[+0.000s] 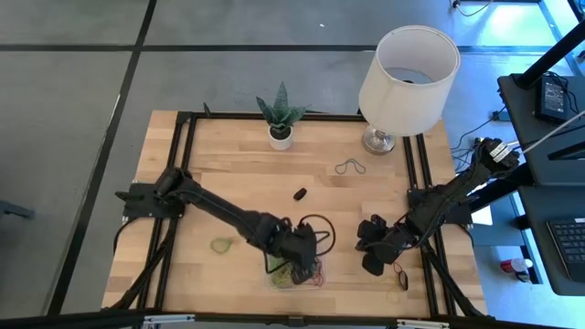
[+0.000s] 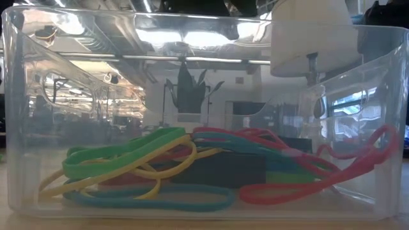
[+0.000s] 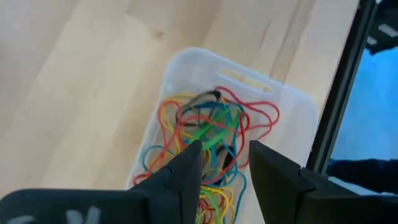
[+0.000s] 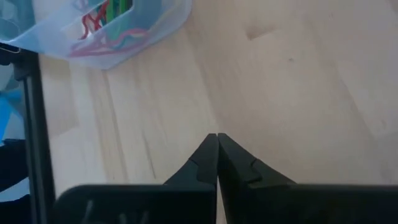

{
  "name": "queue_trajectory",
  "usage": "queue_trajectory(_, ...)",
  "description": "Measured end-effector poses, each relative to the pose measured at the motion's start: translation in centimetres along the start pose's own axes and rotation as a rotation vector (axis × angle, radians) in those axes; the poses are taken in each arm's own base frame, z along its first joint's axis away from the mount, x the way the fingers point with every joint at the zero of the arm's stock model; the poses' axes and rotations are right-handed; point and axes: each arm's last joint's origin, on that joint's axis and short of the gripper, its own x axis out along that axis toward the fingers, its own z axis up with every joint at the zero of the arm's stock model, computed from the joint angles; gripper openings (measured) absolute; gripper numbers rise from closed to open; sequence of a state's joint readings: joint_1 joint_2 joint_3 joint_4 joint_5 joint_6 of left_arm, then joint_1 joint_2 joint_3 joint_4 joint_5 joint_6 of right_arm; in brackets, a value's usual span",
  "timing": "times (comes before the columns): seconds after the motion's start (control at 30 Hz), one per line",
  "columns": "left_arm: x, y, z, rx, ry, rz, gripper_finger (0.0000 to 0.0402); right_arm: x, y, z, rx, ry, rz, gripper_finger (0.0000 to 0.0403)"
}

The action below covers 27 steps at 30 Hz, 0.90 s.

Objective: Pick and place rubber bands into bin
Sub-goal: Put the black rubber band into the transparent bin

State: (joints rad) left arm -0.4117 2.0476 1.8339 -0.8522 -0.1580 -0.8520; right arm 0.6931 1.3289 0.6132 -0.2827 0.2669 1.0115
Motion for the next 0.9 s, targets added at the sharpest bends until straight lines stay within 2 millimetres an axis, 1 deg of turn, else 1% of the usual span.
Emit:
queue_trajectory(0.1, 0.0, 0.9, 0.9, 0.004, 0.002, 0.007, 0.0115, 0.0, 0.1, 0.0, 0.008, -0.004, 0.006, 0.0006)
queue_trajectory(0.17, 0.1, 1.3, 1.4, 0.057, 0.003, 0.010, 0.0098, 0.0, 0.1, 0.1, 0.010, -0.009, 0.012, 0.0006)
queue_trajectory(0.23, 0.2, 1.7, 1.7, 0.121, 0.006, 0.009, 0.0071, 0.0, 0.2, 0.2, 0.015, -0.015, 0.023, 0.0006)
queue_trajectory(0.33, 0.2, 2.1, 2.0, 0.221, 0.029, -0.006, 0.0018, 0.0, 0.4, 0.3, 0.025, -0.030, 0.045, 0.0006)
queue_trajectory(0.4, 0.3, 2.3, 2.1, 0.290, 0.033, -0.002, 0.0007, 0.0, 0.6, 0.4, 0.029, -0.043, 0.058, 0.0006)
queue_trajectory(0.53, 0.0, 3.3, 2.2, 0.390, 0.051, 0.024, 0.0001, 0.0, 0.6, 0.7, 0.053, -0.100, 0.044, 0.0006)
queue_trajectory(0.63, -0.5, 4.9, 1.9, 0.425, 0.063, 0.038, 0.0002, 0.0, 0.5, 0.8, 0.093, -0.152, 0.015, 0.0005)
queue_trajectory(0.73, -1.7, 7.0, 1.1, 0.441, 0.057, 0.045, 0.0001, -0.1, 0.5, 1.4, 0.139, -0.187, 0.000, 0.0002)
queue_trajectory(0.8, -2.9, 8.6, 0.5, 0.435, 0.006, 0.022, 0.0002, -0.2, 0.5, 2.3, 0.171, -0.202, -0.006, 0.0002)
queue_trajectory(0.9, -4.6, 11.1, -0.9, 0.408, -0.084, -0.028, 0.0001, -0.5, 0.5, 4.1, 0.190, -0.229, -0.029, 0.0002)
